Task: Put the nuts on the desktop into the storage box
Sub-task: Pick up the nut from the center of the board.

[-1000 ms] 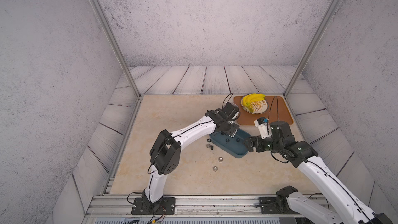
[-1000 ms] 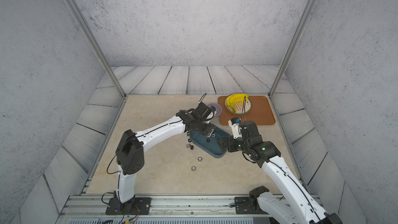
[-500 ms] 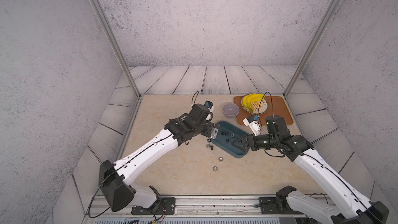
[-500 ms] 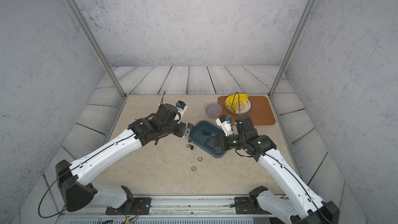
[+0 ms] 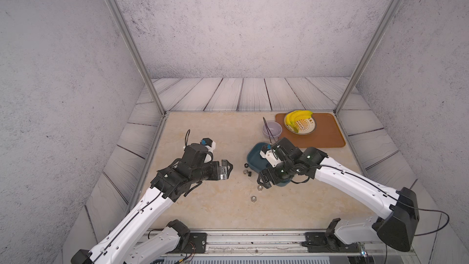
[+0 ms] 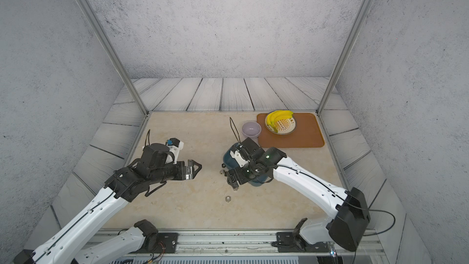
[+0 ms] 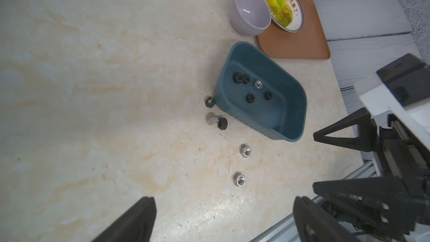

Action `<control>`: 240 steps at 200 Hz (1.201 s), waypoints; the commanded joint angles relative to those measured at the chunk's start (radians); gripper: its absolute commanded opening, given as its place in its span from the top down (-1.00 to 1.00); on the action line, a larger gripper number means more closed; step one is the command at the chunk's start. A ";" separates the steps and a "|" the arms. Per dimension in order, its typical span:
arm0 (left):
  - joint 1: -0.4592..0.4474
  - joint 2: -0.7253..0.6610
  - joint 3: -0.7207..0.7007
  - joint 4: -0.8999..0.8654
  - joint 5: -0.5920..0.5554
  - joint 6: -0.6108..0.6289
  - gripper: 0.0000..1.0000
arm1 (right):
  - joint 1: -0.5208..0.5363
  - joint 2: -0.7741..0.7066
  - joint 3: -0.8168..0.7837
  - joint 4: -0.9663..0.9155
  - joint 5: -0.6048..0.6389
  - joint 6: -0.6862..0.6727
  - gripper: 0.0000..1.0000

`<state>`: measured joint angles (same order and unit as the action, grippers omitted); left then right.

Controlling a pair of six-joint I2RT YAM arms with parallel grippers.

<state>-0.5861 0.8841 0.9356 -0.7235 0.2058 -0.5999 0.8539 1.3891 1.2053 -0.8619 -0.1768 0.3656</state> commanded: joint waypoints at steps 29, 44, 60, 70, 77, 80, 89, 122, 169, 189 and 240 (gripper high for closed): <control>0.061 -0.072 -0.148 0.018 0.211 -0.185 -0.97 | 0.089 0.136 0.056 0.017 0.225 0.049 -0.90; 0.089 -0.092 -0.194 0.047 0.236 -0.227 -0.97 | 0.103 0.167 0.065 0.059 0.268 0.056 -0.88; 0.121 -0.108 -0.224 0.057 0.250 -0.243 -0.97 | 0.114 0.197 0.074 0.103 0.301 0.062 -0.81; 0.142 -0.112 -0.237 0.057 0.261 -0.250 -0.97 | 0.115 0.217 0.079 0.126 0.308 0.063 -0.76; 0.158 -0.115 -0.248 0.064 0.274 -0.255 -0.97 | 0.114 0.229 0.086 0.130 0.314 0.062 -0.75; 0.165 -0.115 -0.254 0.068 0.281 -0.262 -0.97 | 0.115 0.238 0.092 0.131 0.317 0.062 -0.73; 0.184 -0.117 -0.278 0.088 0.306 -0.279 -0.97 | 0.116 0.259 0.107 0.128 0.327 0.063 -0.69; 0.235 -0.103 -0.366 0.196 0.398 -0.338 -0.97 | 0.117 0.333 0.143 0.130 0.371 0.071 -0.44; 0.244 -0.060 -0.406 0.289 0.422 -0.318 -0.97 | 0.116 0.434 0.198 0.124 0.374 0.078 -0.14; 0.244 -0.036 -0.416 0.303 0.422 -0.318 -0.97 | 0.117 0.462 0.213 0.130 0.375 0.082 -0.11; 0.246 0.009 -0.421 0.341 0.430 -0.299 -0.97 | 0.116 0.531 0.242 0.120 0.402 0.104 -0.05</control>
<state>-0.3489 0.8871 0.5270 -0.4171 0.6235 -0.9176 0.9657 1.8885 1.4120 -0.7231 0.1856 0.4458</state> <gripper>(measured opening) 0.984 0.531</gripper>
